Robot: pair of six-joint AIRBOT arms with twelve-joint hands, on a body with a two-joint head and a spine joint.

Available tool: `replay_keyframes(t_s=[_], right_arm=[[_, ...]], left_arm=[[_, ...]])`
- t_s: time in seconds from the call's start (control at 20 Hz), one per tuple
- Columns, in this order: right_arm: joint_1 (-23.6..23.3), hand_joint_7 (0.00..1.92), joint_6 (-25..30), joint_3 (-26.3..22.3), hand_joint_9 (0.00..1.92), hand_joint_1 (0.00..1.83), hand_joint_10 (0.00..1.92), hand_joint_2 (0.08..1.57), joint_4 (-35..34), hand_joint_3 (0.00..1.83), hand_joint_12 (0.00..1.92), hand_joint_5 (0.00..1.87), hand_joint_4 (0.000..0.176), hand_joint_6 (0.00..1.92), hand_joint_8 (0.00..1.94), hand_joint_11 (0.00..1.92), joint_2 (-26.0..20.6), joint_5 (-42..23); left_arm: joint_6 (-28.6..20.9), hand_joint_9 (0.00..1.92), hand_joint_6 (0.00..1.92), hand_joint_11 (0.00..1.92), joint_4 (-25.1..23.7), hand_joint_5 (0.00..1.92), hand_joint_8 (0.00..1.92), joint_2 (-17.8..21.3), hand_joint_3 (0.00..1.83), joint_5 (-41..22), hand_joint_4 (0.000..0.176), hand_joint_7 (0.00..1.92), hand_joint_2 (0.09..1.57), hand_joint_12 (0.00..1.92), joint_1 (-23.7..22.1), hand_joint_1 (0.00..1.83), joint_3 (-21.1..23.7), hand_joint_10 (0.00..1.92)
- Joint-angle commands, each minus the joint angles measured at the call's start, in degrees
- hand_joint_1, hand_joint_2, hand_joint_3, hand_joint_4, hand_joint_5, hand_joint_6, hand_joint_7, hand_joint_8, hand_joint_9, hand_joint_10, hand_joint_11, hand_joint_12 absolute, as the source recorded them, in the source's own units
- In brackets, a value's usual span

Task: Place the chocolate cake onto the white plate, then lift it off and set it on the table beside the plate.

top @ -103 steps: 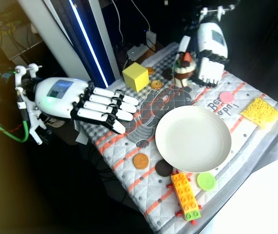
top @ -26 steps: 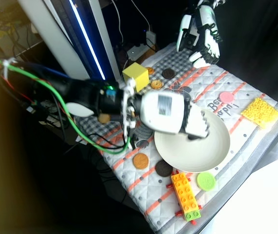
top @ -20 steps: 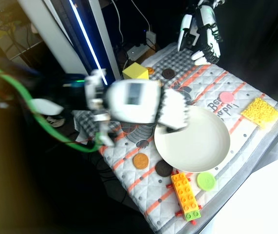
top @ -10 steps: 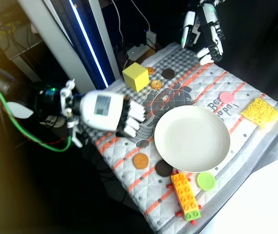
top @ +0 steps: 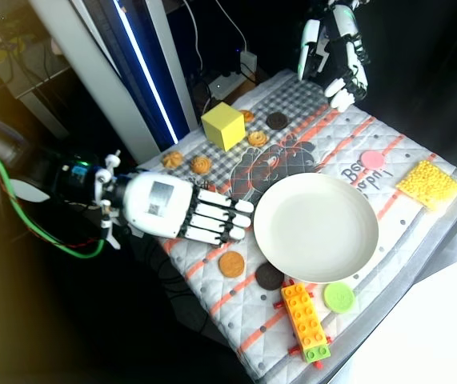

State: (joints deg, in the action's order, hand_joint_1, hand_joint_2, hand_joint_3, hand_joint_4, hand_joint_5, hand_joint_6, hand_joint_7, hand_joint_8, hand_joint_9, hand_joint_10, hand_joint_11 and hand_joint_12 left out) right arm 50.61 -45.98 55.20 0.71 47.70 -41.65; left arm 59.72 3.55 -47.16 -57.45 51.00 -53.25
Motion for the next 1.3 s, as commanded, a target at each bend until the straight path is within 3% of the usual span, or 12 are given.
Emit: replay_keyframes(t_s=[0.0, 0.1, 0.15, 0.25, 0.35, 0.4, 0.5, 0.6, 0.65, 0.7, 0.85, 1.25], right_arm=[[0.01, 0.00, 0.16, -0.66, 0.00, 0.59, 0.00, 1.07, -0.66, 0.00, 0.11, 0.00, 0.088, 0.00, 0.00, 0.00, -1.67, -9.55], [1.58, 0.00, 0.16, -2.68, 0.02, 0.56, 0.01, 1.05, -0.67, 0.00, 0.50, 0.00, 0.063, 0.00, 0.00, 0.00, -4.67, -13.90], [2.35, 0.00, 0.15, -3.62, 0.00, 0.58, 0.00, 1.04, -0.69, 0.00, 0.19, 0.00, 0.081, 0.00, 0.00, 0.00, -6.05, -16.23], [3.87, 0.00, 0.14, -5.28, 0.00, 0.53, 0.00, 1.06, -0.78, 0.01, 0.07, 0.00, 0.068, 0.00, 0.00, 0.00, -8.44, -20.98], [5.64, 0.00, 0.01, -6.46, 0.00, 0.50, 0.00, 1.07, -1.60, 0.00, 0.24, 0.00, 0.045, 0.00, 0.00, 0.00, -10.04, -25.92], [7.09, 0.00, -0.47, -7.13, 0.00, 0.55, 0.00, 1.07, -2.69, 0.00, 0.17, 0.00, 0.041, 0.00, 0.00, 0.00, -10.64, -29.32], [9.92, 0.00, -2.39, -8.42, 0.00, 0.56, 0.00, 1.10, -5.20, 0.01, 0.20, 0.00, 0.042, 0.00, 0.00, 0.00, -11.78, -35.09], [12.43, 0.00, -3.76, -9.41, 0.00, 0.60, 0.00, 1.11, -7.22, 0.00, 0.21, 0.00, 0.032, 0.00, 0.00, 0.00, -12.78, -39.35], [13.80, 0.00, -4.37, -9.89, 0.00, 0.59, 0.00, 1.10, -8.45, 0.00, 0.04, 0.00, 0.051, 0.00, 0.00, 0.00, -13.26, -41.69], [14.82, 0.00, -5.22, -10.30, 0.00, 0.59, 0.00, 1.10, -9.55, 0.00, 0.01, 0.00, 0.049, 0.00, 0.00, 0.00, -13.64, -43.29], [17.86, 0.00, -6.31, -11.05, 0.00, 0.66, 0.00, 1.09, -12.32, 0.00, 0.00, 0.00, 0.079, 0.00, 0.00, 0.00, -14.21, -48.01], [19.34, 0.00, -7.31, -10.78, 0.00, 0.56, 0.00, 1.09, -13.93, 0.00, 0.00, 0.00, 0.122, 0.00, 0.00, 0.00, -14.27, -54.04]], left_arm=[[-0.49, 0.19, 0.88, 0.00, 0.39, 0.20, 0.49, 0.19, 0.00, -7.25, 0.007, 0.30, 1.30, 1.52, -0.19, 0.92, 0.11, 0.83], [-0.49, 0.16, 1.00, 0.00, 0.45, 0.15, 0.42, 0.23, 0.00, -7.26, 0.025, 0.30, 1.29, 1.60, -0.10, 0.92, 0.12, 0.87], [-0.49, 0.14, 1.00, 0.00, 0.52, 0.12, 0.29, 0.24, 0.00, -7.33, 0.027, 0.29, 1.29, 1.52, 0.00, 0.91, 0.12, 0.70], [-0.49, 0.17, 0.92, 0.00, 0.58, 0.14, 0.62, 0.36, 0.00, -7.70, 0.012, 0.31, 1.28, 1.51, 0.21, 0.91, 0.21, 0.64], [-0.49, 0.14, 0.99, 0.00, 0.60, 0.08, 0.91, 0.67, 0.00, -8.43, 0.031, 0.20, 1.28, 1.68, 0.44, 0.85, 0.42, 1.09], [-0.49, 0.13, 0.82, 0.00, 0.60, 0.12, 0.74, 0.91, 0.00, -9.06, 0.029, 0.21, 1.26, 1.59, 0.59, 0.88, 0.51, 1.02], [-0.48, 0.07, 0.23, 0.00, 0.61, 0.09, 0.13, 1.34, 0.00, -10.23, 0.040, 0.18, 1.24, 0.90, 0.80, 0.81, 0.71, 0.33], [-0.48, 0.01, 0.02, 0.00, 0.88, 0.01, 0.01, 1.76, 0.00, -11.27, 0.056, 0.02, 1.23, 0.11, 0.83, 0.54, 0.80, 0.02], [-0.48, 0.00, 0.00, 0.00, 1.18, 0.00, 0.00, 2.02, 0.00, -12.09, 0.133, 0.00, 1.20, 0.02, 0.85, 0.33, 0.82, 0.00], [-0.49, 0.00, 0.00, 0.00, 1.56, 0.00, 0.00, 2.23, 0.00, -12.91, 0.155, 0.00, 1.20, 0.00, 0.94, 0.19, 0.82, 0.00], [-0.77, 0.00, 0.00, 0.00, 2.19, 0.00, 0.00, 2.84, 0.00, -15.02, 0.173, 0.00, 1.17, 0.00, 1.23, 0.00, 0.83, 0.00], [-1.04, 0.00, 0.00, 0.00, 3.89, 0.00, 0.00, 3.86, 0.00, -21.73, 0.176, 0.00, 1.01, 0.00, 1.43, 0.00, 0.73, 0.00]])
